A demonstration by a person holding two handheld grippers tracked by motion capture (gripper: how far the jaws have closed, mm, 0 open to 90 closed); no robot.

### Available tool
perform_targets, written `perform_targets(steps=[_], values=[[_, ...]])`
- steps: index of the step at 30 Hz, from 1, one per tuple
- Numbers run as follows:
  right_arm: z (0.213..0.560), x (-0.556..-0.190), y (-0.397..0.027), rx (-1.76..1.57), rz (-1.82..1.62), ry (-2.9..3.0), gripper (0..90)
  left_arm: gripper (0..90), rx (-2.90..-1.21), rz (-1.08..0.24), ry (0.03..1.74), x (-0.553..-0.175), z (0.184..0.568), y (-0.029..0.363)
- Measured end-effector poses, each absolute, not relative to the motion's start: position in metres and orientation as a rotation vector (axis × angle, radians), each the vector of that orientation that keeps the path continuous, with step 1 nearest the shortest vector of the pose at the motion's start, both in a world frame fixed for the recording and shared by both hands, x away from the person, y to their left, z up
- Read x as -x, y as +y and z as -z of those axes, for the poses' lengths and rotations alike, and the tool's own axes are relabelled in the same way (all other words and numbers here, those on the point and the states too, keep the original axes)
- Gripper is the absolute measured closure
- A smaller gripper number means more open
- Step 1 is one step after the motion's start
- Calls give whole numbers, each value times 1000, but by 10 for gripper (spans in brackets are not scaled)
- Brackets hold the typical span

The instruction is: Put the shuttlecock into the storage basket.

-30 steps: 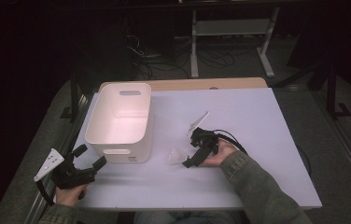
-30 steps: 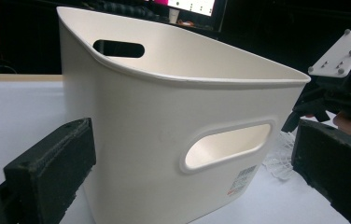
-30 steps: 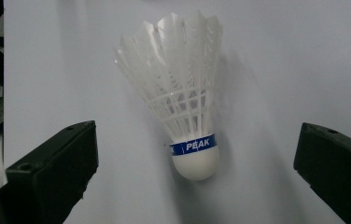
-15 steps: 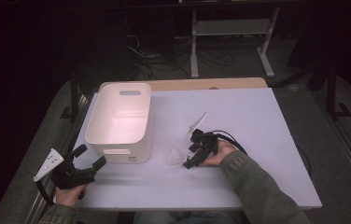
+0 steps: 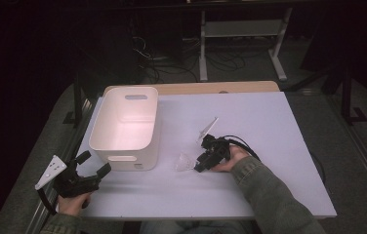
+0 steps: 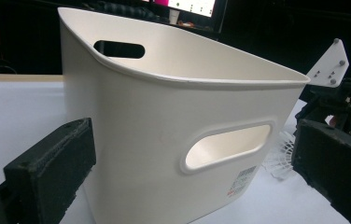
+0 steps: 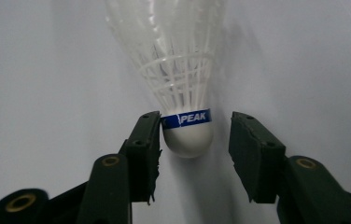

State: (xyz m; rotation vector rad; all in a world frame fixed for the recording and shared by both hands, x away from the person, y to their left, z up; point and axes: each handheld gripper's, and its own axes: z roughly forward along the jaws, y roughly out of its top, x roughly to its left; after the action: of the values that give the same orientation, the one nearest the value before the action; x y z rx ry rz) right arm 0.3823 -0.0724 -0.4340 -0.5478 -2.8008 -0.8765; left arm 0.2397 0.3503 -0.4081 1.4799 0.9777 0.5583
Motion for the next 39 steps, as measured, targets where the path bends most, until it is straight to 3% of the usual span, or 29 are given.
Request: perform_targets(steps=[9, 39], values=[[434, -381, -71, 503, 870, -2800, 631, 0, -1475, -556, 979, -240, 408, 350], [405, -377, -77, 567, 979, -2721, 635, 0, -1458, -551, 978, -239, 408, 349]])
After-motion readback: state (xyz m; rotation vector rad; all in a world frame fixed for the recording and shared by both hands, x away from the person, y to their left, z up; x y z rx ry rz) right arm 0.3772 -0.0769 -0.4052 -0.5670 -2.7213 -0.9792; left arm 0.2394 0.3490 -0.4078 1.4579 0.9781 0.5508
